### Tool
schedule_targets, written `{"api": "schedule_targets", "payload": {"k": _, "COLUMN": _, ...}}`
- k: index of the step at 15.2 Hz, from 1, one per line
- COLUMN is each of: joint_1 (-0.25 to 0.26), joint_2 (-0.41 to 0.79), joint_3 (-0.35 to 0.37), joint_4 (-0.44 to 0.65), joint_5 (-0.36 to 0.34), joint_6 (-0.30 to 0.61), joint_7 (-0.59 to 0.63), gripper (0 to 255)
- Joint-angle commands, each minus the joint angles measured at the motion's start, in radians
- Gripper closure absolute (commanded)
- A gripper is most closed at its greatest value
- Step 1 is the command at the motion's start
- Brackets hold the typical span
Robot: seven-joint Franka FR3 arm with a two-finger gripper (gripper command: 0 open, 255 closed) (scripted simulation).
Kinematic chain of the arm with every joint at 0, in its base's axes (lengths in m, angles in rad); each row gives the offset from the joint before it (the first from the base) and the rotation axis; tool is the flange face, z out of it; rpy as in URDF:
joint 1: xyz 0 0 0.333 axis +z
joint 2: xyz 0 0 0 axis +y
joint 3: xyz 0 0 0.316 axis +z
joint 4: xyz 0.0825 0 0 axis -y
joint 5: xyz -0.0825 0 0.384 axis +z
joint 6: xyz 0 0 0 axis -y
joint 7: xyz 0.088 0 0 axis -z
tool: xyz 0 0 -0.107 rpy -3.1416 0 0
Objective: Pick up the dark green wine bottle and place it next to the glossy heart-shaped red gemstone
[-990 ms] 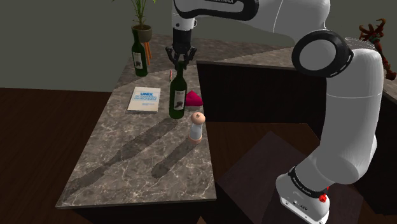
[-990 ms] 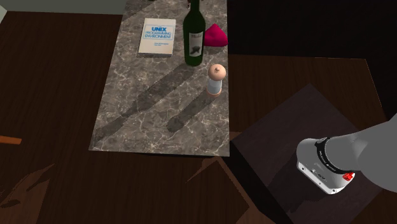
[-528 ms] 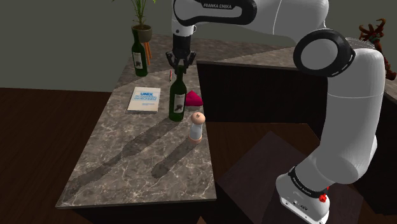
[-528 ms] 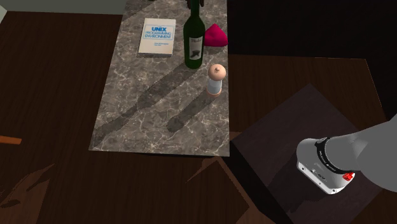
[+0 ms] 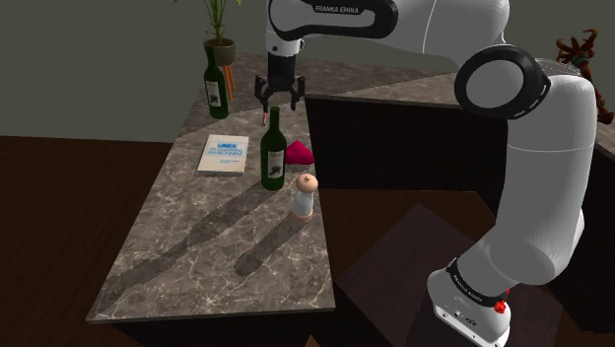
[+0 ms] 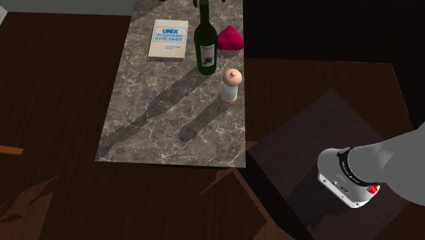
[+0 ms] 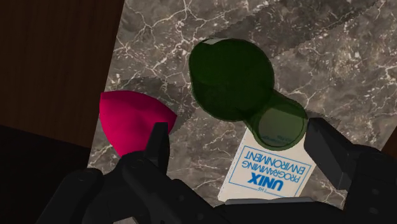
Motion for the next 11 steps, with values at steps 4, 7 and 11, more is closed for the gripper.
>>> {"api": "schedule_targets", "payload": {"k": 4, "joint_1": 0.011, "joint_2": 0.02, "joint_3": -0.001, "joint_4": 0.1, "joint_5": -0.005, "joint_6": -0.08, "joint_7": -0.001, "gripper": 0}}
{"api": "schedule_targets", "payload": {"k": 7, "joint_1": 0.026, "joint_2": 0.051, "joint_3": -0.003, "joint_4": 0.212, "joint_5": -0.012, "joint_6": -0.16, "joint_7": -0.001, "gripper": 0}}
{"api": "schedule_targets", "payload": {"k": 11, "joint_1": 0.026, "joint_2": 0.051, "joint_3": -0.003, "joint_4": 0.212, "joint_5": -0.012, "joint_6": -0.16, "joint_7": -0.001, "gripper": 0}}
